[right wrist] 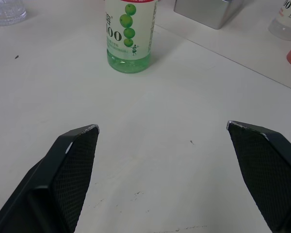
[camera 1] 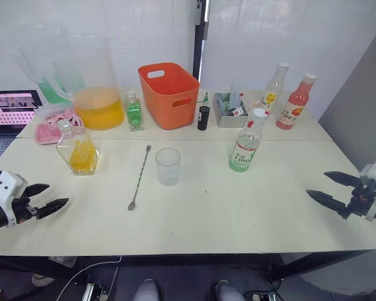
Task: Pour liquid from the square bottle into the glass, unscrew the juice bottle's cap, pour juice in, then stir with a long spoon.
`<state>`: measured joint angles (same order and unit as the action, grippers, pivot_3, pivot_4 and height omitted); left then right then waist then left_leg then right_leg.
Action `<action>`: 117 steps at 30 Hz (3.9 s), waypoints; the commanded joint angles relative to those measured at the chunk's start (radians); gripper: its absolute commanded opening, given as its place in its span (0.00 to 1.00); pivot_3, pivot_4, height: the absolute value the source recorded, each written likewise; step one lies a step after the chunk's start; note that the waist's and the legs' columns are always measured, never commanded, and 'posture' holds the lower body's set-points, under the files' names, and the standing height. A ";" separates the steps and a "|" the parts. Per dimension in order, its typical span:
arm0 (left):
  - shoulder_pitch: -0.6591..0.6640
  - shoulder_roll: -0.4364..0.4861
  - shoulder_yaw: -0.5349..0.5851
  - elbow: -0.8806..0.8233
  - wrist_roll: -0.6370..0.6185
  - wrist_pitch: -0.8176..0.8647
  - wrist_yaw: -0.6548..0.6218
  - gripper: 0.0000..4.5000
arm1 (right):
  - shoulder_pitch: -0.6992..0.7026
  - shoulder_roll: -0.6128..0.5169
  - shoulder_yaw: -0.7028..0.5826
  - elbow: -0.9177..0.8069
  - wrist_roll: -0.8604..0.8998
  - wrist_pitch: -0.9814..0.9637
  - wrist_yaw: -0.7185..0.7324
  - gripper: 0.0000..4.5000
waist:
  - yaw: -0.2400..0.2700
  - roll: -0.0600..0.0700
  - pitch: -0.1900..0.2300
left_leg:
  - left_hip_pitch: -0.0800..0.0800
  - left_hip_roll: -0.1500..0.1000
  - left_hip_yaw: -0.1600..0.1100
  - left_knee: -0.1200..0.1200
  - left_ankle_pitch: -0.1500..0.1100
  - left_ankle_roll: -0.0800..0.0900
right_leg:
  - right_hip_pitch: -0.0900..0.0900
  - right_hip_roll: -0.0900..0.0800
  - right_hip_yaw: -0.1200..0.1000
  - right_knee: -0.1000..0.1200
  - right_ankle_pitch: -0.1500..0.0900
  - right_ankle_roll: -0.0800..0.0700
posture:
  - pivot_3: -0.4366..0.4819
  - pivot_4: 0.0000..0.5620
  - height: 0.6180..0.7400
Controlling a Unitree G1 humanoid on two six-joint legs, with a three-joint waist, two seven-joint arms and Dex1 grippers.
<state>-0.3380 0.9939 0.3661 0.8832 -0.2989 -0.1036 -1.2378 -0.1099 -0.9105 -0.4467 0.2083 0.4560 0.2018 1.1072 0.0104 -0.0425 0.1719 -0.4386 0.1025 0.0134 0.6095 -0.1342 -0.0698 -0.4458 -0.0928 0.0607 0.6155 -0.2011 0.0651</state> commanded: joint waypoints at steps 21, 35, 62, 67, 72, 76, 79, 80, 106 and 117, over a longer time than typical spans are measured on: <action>0.591 -0.363 0.407 -0.979 -0.361 0.314 0.361 1.00 | -0.360 0.013 0.263 -0.409 0.322 0.462 0.100 0.99 | -0.024 -0.001 0.000 | 0.000 0.000 -0.001 0.002 0.000 0.001 | -0.007 0.001 0.003 0.013 -0.007 -0.002 | 0.48 0.27 0.69; 0.518 -0.585 0.272 -1.205 -0.306 0.428 0.837 1.00 | -0.385 0.078 0.298 -0.462 0.322 0.471 0.063 0.99 | -0.003 -0.003 0.000 | -0.001 0.000 0.000 0.006 0.000 0.001 | -0.005 0.001 0.005 0.013 -0.007 -0.001 | 0.48 0.27 0.69; -0.048 -0.384 0.090 -0.628 -0.061 0.318 0.865 1.00 | -0.280 0.061 0.187 -0.593 0.335 0.466 -0.068 0.99 | 0.001 -0.004 0.000 | -0.001 0.000 0.000 0.006 0.003 0.006 | -0.005 0.002 0.005 0.014 -0.006 0.000 | 0.48 0.27 0.69; -0.175 -0.381 0.044 -0.427 -0.001 0.218 0.854 1.00 | -0.282 0.061 0.188 -0.592 0.334 0.465 -0.073 0.99 | 0.002 -0.004 0.000 | -0.001 -0.001 0.000 0.006 0.003 0.006 | -0.005 0.002 0.005 0.013 -0.005 0.001 | 0.48 0.27 0.69; -0.265 -0.394 0.008 -0.296 0.025 0.160 0.841 0.94 | -0.286 0.057 0.188 -0.595 0.345 0.482 -0.080 1.00 | 0.001 -0.004 0.000 | -0.001 -0.001 0.000 0.005 0.003 0.006 | -0.005 0.002 0.005 0.013 -0.003 0.005 | 0.48 0.27 0.69; -0.314 -0.392 0.006 -0.209 0.034 0.128 0.845 0.67 | -0.290 0.061 0.195 -0.600 0.345 0.485 -0.088 1.00 | 0.001 -0.004 0.000 | -0.002 -0.001 0.000 0.005 0.003 0.006 | -0.005 0.002 0.005 0.013 -0.003 0.006 | 0.48 0.27 0.69; -0.327 -0.385 0.013 -0.181 0.030 0.109 0.841 0.63 | -0.290 0.060 0.195 -0.600 0.345 0.484 -0.090 1.00 | 0.003 -0.004 0.000 | -0.002 -0.001 0.000 0.005 0.003 0.006 | -0.005 0.002 0.005 0.013 -0.003 0.006 | 0.48 0.27 0.69; -0.330 -0.383 0.015 -0.175 0.028 0.103 0.839 0.63 | -0.289 0.060 0.195 -0.600 0.344 0.483 -0.091 1.00 | 0.003 -0.004 0.000 | -0.002 -0.001 0.000 0.005 0.003 0.006 | -0.005 0.002 0.005 0.013 -0.003 0.006 | 0.48 0.27 0.69; -0.087 -0.095 -0.029 -0.813 -0.427 0.576 0.028 0.63 | -0.348 0.047 0.268 -0.538 0.340 0.481 -0.012 1.00 | -0.001 -0.011 0.004 | -0.008 0.000 -0.002 0.005 0.003 0.006 | -0.011 0.003 0.005 0.013 -0.006 0.000 | 0.48 0.27 0.69; -0.177 -0.251 -0.267 -0.950 -0.394 0.626 -0.052 0.63 | -0.208 0.020 0.152 -0.669 0.392 0.523 -0.094 1.00 | 0.001 -0.011 0.004 | -0.008 0.000 -0.002 0.007 0.004 0.007 | -0.010 0.003 0.005 0.014 -0.005 0.002 | 0.48 0.27 0.69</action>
<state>-0.4624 0.7600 0.1059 -0.0141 -0.6798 0.5475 -1.2714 -0.3275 -0.8774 -0.2444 -0.4128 0.8118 0.7226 1.0325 0.0117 -0.0537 0.1760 -0.4467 0.1022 0.0116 0.6169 -0.1306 -0.0632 -0.4562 -0.0899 0.0656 0.6294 -0.2063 0.0671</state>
